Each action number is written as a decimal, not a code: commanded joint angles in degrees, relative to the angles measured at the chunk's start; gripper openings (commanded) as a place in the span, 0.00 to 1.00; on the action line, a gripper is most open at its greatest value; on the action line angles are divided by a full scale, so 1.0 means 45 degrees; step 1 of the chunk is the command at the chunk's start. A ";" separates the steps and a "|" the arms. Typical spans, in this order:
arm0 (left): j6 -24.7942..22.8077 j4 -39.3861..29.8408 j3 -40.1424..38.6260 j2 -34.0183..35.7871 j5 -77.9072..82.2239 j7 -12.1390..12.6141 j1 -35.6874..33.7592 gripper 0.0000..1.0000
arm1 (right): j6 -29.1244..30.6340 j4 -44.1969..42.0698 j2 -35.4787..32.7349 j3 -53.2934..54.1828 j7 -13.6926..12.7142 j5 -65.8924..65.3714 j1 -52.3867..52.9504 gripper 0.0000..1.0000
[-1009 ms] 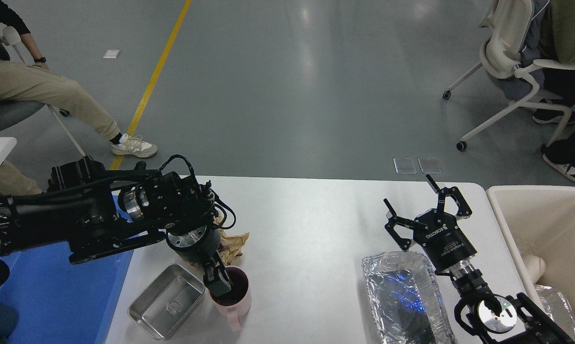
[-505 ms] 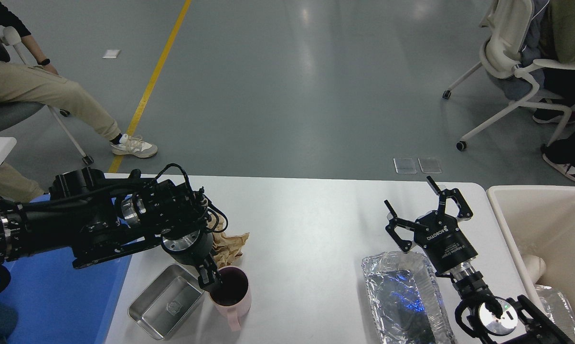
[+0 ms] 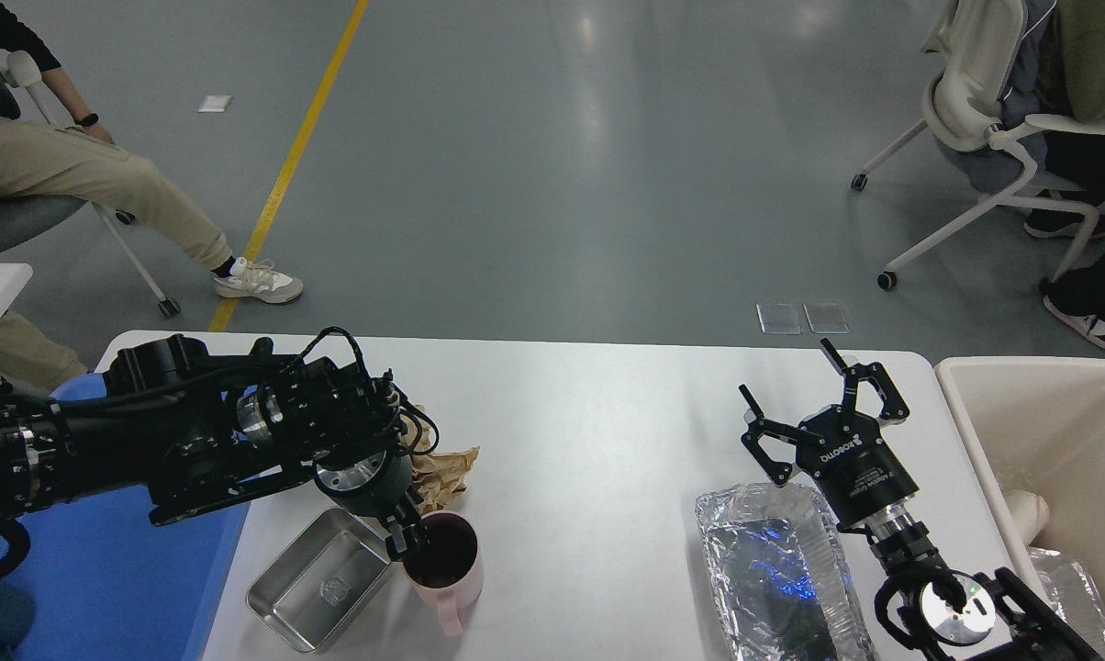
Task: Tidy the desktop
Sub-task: 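Close the left gripper around the pink cup, then lift the pink cup with the left gripper and lower it into the blue tray, then open the left gripper and withdraw it from the cup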
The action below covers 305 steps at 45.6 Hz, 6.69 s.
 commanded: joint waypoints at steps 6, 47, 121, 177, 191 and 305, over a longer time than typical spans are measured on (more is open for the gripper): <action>0.0348 0.0003 -0.0016 0.0001 0.0019 -0.0014 0.0041 0.17 | 0.0000 0.0005 0.0004 -0.0014 0.0000 -0.0009 -0.0003 1.00; 0.0135 -0.0777 -0.1246 0.0020 -0.0117 -0.0170 -0.0622 0.02 | -0.0019 -0.0014 0.0023 -0.0053 0.0000 -0.0009 0.0094 1.00; -0.0710 -0.6990 -0.4257 1.5273 -0.0547 -0.2944 -0.0020 0.04 | -0.0019 -0.0034 0.0023 -0.0092 0.0000 -0.0009 0.0153 1.00; 0.8356 0.1487 0.0199 1.0158 -0.1757 -0.2944 0.4259 0.06 | -0.0039 -0.0131 -0.0016 -0.0131 0.0019 -0.0009 -0.0003 1.00; 0.8903 0.1839 0.0198 0.9806 -0.1875 -0.2982 0.4865 0.11 | -0.0039 -0.0131 0.0004 -0.0131 0.0000 -0.0009 -0.0003 1.00; 1.0368 -0.6891 -0.4137 1.2638 -2.1953 0.0201 0.7737 0.97 | -0.0058 -0.0053 0.0023 -0.0170 0.0000 -0.0106 -0.0355 1.00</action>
